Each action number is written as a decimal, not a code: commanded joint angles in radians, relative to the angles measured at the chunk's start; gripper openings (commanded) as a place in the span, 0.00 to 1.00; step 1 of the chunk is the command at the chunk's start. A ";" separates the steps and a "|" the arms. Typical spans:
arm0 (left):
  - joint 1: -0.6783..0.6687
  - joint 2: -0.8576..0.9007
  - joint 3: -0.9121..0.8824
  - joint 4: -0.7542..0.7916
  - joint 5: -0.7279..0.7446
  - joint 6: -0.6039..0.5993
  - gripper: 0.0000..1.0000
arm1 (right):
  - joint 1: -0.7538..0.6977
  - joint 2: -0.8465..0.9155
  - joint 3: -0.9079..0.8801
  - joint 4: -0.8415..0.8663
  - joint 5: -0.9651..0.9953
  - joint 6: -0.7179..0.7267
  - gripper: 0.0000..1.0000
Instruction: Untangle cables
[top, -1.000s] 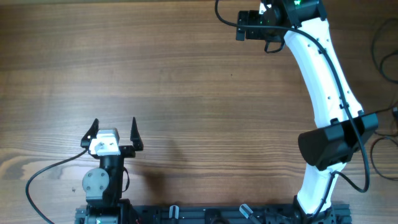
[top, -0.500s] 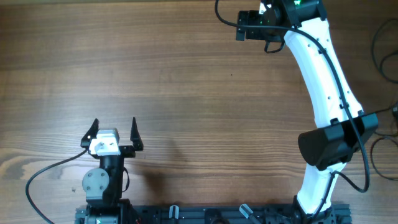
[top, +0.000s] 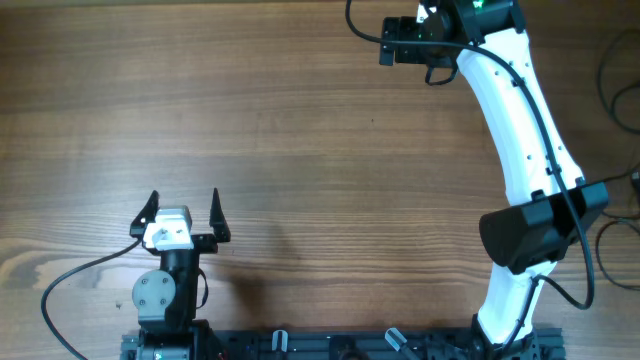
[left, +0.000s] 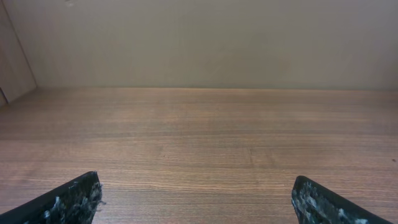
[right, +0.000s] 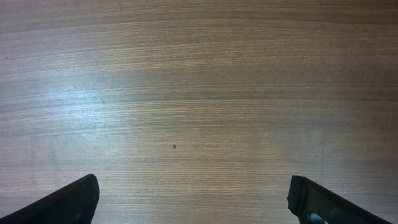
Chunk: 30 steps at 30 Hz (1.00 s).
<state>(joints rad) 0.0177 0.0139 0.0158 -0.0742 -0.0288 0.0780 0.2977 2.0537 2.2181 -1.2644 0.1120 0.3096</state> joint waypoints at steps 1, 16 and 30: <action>-0.005 -0.009 -0.010 0.004 -0.002 0.019 1.00 | 0.003 0.013 -0.002 0.000 -0.013 0.007 1.00; -0.005 -0.009 -0.010 0.004 -0.002 0.019 1.00 | 0.002 -0.029 -0.002 0.184 0.180 -0.069 1.00; -0.005 -0.009 -0.010 0.004 -0.002 0.019 1.00 | 0.002 -0.124 -0.032 0.281 0.174 -0.100 1.00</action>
<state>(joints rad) 0.0177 0.0139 0.0158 -0.0742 -0.0288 0.0780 0.2977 2.0064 2.2181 -1.0267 0.2710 0.2256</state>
